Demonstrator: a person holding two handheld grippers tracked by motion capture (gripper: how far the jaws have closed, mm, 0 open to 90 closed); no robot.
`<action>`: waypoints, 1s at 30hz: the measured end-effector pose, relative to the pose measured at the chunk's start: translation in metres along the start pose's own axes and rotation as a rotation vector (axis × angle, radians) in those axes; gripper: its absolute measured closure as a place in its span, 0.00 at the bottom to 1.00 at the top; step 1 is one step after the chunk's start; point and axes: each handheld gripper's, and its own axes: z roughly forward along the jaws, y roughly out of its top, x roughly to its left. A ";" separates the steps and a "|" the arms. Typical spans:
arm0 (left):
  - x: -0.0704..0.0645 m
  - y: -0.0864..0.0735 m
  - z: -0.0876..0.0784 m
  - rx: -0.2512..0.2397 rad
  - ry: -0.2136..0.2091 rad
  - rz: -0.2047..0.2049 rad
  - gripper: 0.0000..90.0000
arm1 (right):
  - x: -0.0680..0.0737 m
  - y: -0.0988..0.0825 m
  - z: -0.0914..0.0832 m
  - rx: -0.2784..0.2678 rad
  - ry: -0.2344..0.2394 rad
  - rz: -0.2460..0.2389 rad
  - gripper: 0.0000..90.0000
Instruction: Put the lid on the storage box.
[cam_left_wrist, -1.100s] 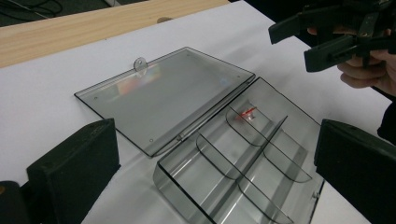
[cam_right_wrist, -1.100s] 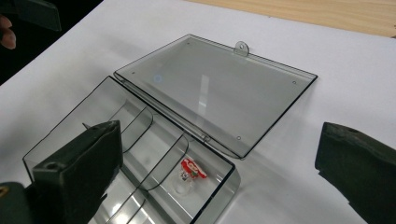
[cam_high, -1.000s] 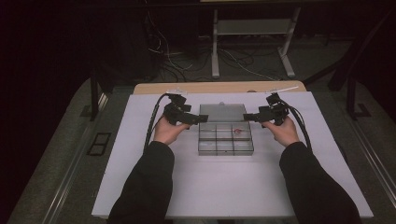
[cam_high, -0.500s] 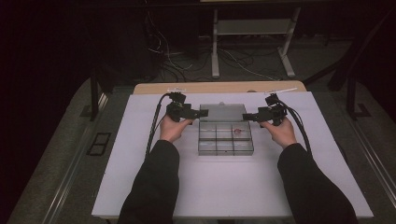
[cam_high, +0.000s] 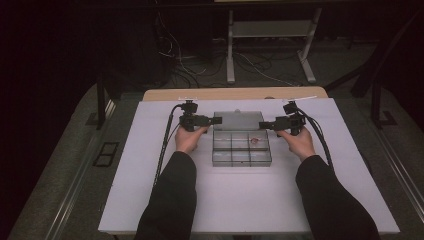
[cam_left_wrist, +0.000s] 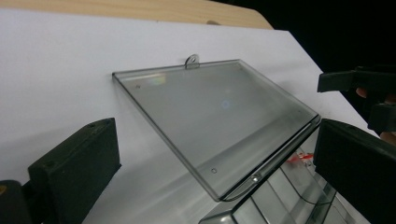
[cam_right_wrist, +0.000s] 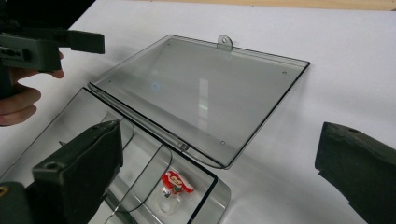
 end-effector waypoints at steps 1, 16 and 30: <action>0.001 -0.001 0.001 0.006 0.000 -0.012 0.00 | 0.000 0.000 0.001 0.000 -0.010 -0.004 0.07; 0.005 -0.008 0.015 0.029 -0.007 -0.095 0.26 | -0.002 -0.002 0.010 -0.005 -0.046 0.013 0.19; 0.012 -0.017 0.019 0.025 -0.039 -0.126 0.49 | -0.003 -0.004 0.016 -0.014 -0.075 0.036 0.51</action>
